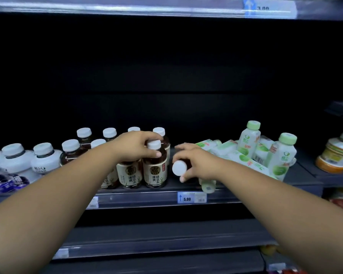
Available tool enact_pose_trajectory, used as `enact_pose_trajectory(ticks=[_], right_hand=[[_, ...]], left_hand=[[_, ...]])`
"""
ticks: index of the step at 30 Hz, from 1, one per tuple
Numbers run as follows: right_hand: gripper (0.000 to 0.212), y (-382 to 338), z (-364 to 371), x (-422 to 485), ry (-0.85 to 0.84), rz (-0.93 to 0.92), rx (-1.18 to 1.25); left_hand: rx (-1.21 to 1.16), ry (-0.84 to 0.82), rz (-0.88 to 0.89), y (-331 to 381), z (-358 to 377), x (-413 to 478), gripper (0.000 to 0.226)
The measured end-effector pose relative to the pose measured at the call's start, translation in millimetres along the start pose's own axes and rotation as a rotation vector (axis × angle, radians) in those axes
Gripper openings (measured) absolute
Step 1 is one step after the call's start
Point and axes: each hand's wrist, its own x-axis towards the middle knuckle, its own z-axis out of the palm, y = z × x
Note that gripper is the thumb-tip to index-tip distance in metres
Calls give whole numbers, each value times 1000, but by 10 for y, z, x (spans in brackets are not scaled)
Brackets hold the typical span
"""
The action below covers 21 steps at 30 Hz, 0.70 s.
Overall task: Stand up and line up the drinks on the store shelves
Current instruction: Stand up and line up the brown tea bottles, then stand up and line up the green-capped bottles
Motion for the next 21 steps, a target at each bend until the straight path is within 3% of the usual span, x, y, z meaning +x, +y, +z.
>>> enact_pose_trajectory(ticks=[3,6,9,13,21], right_hand=[[41,-19,-139,31,145,100,295],[43,0,-223,77,270,240,362],[50,-16,-263,94,221,305,370],[32,-30,-314,99,116,276,457],[20,-79,-129,167,200,245,524]], left_hand=[[-48,9,-7,-48,16,35,48],[-63,22,-19,-74,23,47,41],[-67,29,-22,-57,29,31,40],[-40,50,-23,-47,38,12,40],[86,97,0,33,37,-65,41]])
